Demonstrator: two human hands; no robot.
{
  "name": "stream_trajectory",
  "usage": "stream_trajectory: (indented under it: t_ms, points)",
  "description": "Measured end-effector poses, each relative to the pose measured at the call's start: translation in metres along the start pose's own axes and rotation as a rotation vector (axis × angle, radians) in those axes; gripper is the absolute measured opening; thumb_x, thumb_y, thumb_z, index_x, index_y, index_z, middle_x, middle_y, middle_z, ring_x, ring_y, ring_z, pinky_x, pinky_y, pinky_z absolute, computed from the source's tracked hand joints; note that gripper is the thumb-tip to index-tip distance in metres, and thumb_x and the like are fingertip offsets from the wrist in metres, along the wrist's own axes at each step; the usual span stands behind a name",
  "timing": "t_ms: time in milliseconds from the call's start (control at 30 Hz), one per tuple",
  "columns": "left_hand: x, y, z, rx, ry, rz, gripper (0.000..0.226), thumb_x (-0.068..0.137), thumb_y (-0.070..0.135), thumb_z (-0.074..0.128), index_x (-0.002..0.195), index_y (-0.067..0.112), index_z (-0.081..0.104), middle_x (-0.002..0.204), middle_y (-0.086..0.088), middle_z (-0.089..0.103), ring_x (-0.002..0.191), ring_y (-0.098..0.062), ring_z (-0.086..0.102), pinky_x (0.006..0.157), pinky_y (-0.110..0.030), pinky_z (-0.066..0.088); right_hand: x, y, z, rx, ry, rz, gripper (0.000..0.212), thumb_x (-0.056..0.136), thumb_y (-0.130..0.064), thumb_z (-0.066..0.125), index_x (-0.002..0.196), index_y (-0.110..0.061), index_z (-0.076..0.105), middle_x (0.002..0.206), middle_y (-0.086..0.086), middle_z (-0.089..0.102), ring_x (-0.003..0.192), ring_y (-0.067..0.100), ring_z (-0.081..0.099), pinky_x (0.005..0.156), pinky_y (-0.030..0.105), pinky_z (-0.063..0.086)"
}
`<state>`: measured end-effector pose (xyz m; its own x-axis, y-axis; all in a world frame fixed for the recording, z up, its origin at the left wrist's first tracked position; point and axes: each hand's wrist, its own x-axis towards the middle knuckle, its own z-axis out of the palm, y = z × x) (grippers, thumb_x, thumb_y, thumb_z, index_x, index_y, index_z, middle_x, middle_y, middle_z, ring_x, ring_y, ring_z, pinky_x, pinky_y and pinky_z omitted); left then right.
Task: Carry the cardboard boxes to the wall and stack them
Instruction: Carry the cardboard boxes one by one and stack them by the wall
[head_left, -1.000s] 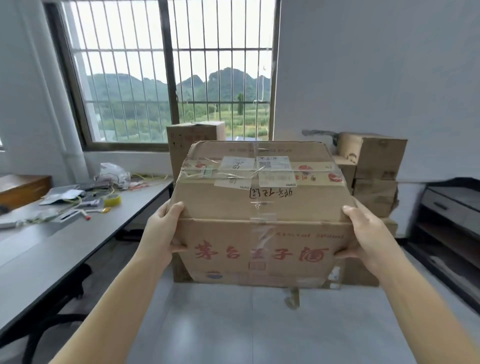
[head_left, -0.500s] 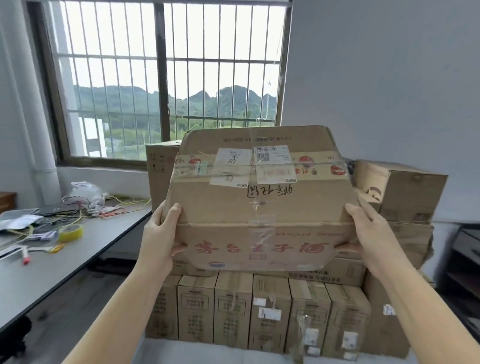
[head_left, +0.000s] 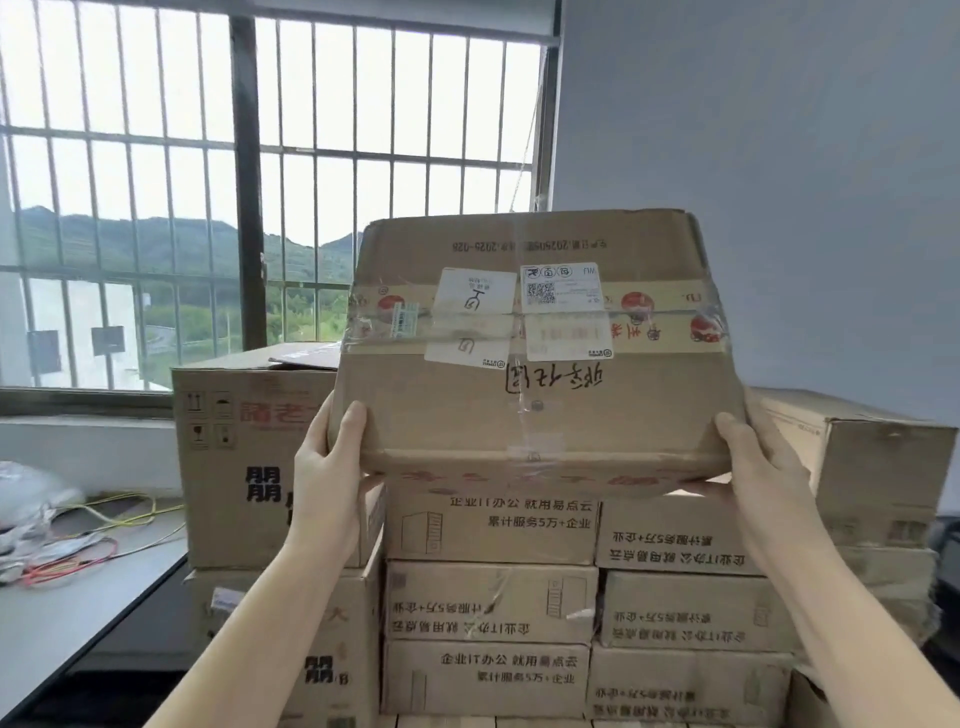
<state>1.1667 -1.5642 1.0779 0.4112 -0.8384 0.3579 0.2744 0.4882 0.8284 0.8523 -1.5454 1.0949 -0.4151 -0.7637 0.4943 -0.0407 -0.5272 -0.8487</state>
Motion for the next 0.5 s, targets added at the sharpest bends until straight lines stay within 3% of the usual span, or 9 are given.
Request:
stream_trajectory:
  t_ms: [67, 167, 267, 400, 500]
  points:
    - [0.03, -0.021, 0.008, -0.006, -0.003, 0.022, 0.038, 0.095, 0.028, 0.053, 0.134, 0.03, 0.052, 0.103, 0.011, 0.068, 0.079, -0.001, 0.068, 0.075, -0.035, 0.055, 0.027, 0.021, 0.014, 0.008, 0.012, -0.01, 0.044, 0.1, -0.019, 0.043, 0.136, -0.044, 0.04, 0.107, -0.032, 0.051, 0.097, 0.003, 0.058, 0.076, 0.039, 0.058]
    - [0.073, -0.056, 0.02, 0.004, 0.001, 0.063, 0.04, 0.096, 0.028, 0.052, 0.136, 0.03, 0.049, 0.096, 0.014, 0.068, 0.072, -0.001, 0.067, 0.07, -0.028, 0.054, 0.069, 0.058, 0.034, 0.027, -0.025, -0.017, 0.043, 0.1, -0.017, 0.04, 0.121, -0.053, 0.047, 0.116, -0.025, 0.055, 0.1, 0.01, 0.059, 0.076, 0.04, 0.058]
    - [0.114, -0.092, 0.034, -0.004, 0.028, 0.07, 0.043, 0.096, 0.029, 0.053, 0.138, 0.03, 0.047, 0.105, 0.01, 0.068, 0.075, 0.002, 0.067, 0.071, -0.025, 0.054, 0.115, 0.101, 0.054, 0.038, -0.061, -0.02, 0.048, 0.1, -0.016, 0.039, 0.107, -0.062, 0.051, 0.103, -0.03, 0.061, 0.098, 0.015, 0.062, 0.078, 0.04, 0.058]
    - [0.174, -0.142, 0.053, 0.003, 0.061, 0.11, 0.044, 0.095, 0.028, 0.053, 0.139, 0.028, 0.047, 0.115, 0.006, 0.065, 0.082, 0.003, 0.067, 0.069, -0.024, 0.058, 0.183, 0.169, 0.079, 0.037, -0.083, -0.038, 0.045, 0.1, -0.019, 0.041, 0.137, -0.044, 0.045, 0.124, -0.015, 0.059, 0.096, 0.012, 0.063, 0.079, 0.037, 0.059]
    - [0.221, -0.173, 0.068, 0.026, 0.084, 0.137, 0.039, 0.094, 0.027, 0.054, 0.133, 0.028, 0.05, 0.115, 0.002, 0.065, 0.09, -0.007, 0.067, 0.067, -0.022, 0.058, 0.236, 0.208, 0.098, 0.051, -0.116, -0.025, 0.045, 0.101, -0.016, 0.04, 0.14, -0.038, 0.044, 0.119, -0.015, 0.06, 0.096, 0.009, 0.062, 0.079, 0.035, 0.058]
